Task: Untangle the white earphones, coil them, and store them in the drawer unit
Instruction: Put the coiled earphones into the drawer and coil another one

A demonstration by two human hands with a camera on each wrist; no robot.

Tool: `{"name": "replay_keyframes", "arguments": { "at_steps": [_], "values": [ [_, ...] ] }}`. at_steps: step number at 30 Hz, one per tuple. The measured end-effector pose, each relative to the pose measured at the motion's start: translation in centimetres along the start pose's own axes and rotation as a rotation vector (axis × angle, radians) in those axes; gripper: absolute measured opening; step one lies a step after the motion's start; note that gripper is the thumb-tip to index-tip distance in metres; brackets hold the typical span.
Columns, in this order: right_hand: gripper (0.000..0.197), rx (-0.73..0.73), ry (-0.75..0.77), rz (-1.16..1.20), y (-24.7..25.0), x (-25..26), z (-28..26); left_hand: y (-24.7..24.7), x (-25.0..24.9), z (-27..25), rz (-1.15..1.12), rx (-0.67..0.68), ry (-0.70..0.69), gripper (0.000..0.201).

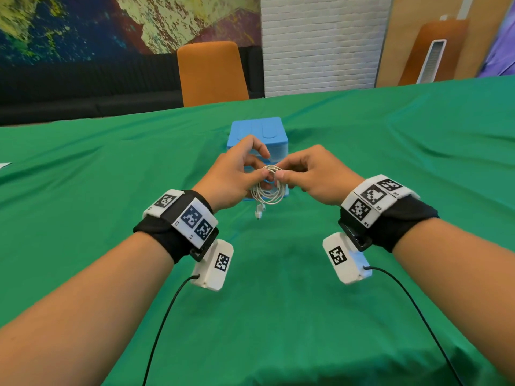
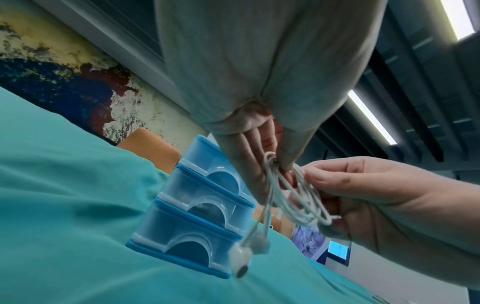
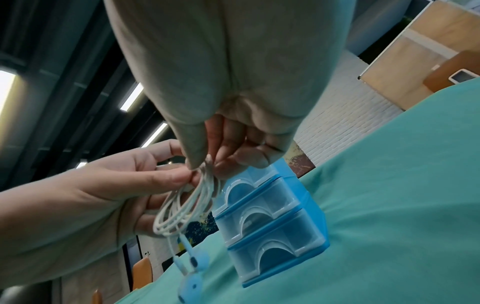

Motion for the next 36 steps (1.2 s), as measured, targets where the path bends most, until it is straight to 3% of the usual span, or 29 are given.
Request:
{"name": "replay_keyframes", "arguments": {
  "at_steps": [5,8,17,21,24,28,36],
  "values": [
    [0.012,-0.061,-0.051,-0.078,0.3,-0.6,0.4,-0.1,-0.2,0.7,0.14,-0.01,-0.031,0.021],
    [0.013,-0.131,-0.045,-0.145,0.7,-0.4,0.3,-0.3,0.3,1.2,0.085,-0.029,-0.015,0.018],
    [0.01,-0.414,0.022,-0.194,4.9,-0.8,-0.3,-2.1,7.8,0.5,-0.603,-0.285,0.409,0.006],
    [0.009,-0.427,0.037,-0.23,6.2,-1.0,-0.6,-4.2,10.2,1.4,-0.892,-0.363,0.521,0.031],
    [0.009,-0.431,0.038,-0.243,6.8,-1.4,-1.1,-4.8,10.8,2.3,-1.114,-0.466,0.51,0.053],
    [0.01,-0.426,0.023,-0.249,7.3,-1.8,-1.9,-5.2,11.0,2.6,-1.269,-0.627,0.443,0.051],
    [0.009,-0.431,0.02,-0.241,7.2,-0.9,-2.2,-6.7,10.0,-0.2,-1.22,-0.578,0.475,0.051]
  ]
}}
Point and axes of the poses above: each hand's wrist, its own z-axis towards the middle knuckle, its own y-axis out of the back of the hand, x = y × z, the point moved 6 cm from there along z, towards the middle knuckle, and after that the axes turned 10 degrees about x, right-handed, at the moved point
